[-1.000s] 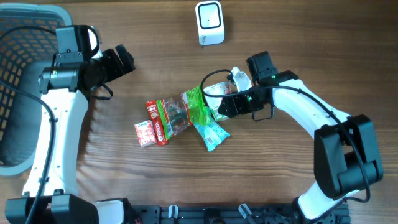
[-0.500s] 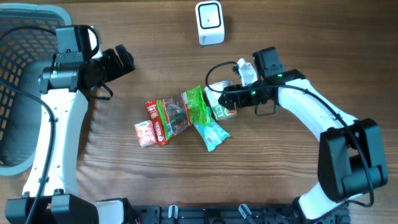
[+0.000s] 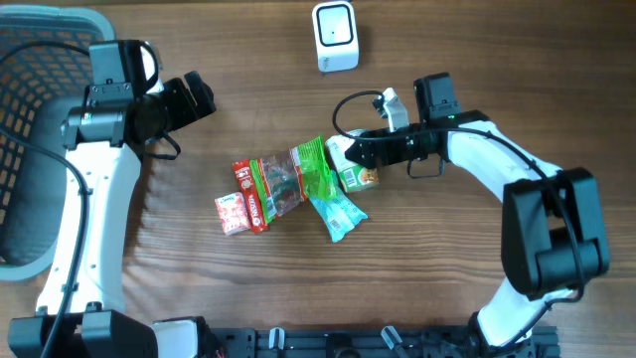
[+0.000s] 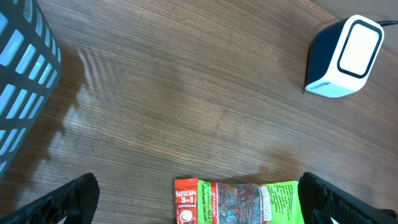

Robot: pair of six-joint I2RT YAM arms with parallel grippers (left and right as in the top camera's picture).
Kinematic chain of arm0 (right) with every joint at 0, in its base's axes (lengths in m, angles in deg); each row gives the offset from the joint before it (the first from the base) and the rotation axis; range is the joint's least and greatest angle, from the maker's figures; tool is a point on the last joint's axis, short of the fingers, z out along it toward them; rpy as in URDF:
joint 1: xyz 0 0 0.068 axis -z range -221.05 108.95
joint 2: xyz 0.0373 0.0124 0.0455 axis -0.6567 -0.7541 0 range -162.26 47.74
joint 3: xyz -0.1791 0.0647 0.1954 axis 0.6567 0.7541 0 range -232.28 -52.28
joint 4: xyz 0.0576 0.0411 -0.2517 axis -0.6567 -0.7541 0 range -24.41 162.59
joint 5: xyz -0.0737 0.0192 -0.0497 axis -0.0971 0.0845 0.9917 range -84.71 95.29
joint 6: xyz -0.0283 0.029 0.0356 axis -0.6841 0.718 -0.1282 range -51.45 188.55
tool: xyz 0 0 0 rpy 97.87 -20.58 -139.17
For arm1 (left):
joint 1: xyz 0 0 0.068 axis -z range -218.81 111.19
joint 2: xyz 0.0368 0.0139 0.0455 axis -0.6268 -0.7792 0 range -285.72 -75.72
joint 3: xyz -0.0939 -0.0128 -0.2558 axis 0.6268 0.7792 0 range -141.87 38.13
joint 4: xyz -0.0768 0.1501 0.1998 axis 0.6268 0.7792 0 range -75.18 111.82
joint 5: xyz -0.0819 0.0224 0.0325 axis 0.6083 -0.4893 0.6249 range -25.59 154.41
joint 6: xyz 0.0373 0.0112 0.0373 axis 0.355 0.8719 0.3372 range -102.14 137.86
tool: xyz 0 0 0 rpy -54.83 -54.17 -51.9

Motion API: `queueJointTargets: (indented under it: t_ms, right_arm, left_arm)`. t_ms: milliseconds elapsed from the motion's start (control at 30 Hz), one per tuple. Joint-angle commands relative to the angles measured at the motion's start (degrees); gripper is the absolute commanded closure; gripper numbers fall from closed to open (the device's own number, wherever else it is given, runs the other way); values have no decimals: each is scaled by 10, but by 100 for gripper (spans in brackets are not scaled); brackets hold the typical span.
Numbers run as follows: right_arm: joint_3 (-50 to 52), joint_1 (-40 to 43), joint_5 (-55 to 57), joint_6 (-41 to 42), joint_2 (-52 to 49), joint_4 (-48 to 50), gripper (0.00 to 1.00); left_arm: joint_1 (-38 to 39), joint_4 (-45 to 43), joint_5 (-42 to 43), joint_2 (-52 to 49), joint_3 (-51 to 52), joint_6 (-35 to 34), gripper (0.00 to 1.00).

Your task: Scan the item barcode

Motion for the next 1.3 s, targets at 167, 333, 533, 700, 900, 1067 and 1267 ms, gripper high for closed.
queueJointTargets:
  t_ms: [167, 333, 533, 700, 900, 1067, 1267]
  right_arm:
    - [2, 1, -89, -39, -28, 20, 35]
    - [1, 26, -92, -37, -8, 5, 31]
    - [2, 13, -92, -110, -9, 12, 2]
    - [2, -5, -92, -133, -10, 42, 0]
    - [2, -15, -116, -132, -45, 59, 2]
    - [2, -15, -148, -143, -63, 27, 15]
    - [2, -1, -148, -140, -53, 8, 31]
  left_arm:
    - [-4, -1, -2, 4, -3, 7, 0]
    - [-4, -1, -2, 4, -3, 7, 0]
    - [-4, -2, -2, 4, -3, 7, 0]
    - [-4, -2, -2, 4, -3, 7, 0]
    - [-4, -1, -2, 4, -3, 7, 0]
    - [-4, -1, -2, 4, -3, 7, 0]
    - [-4, -2, -2, 4, -3, 7, 0]
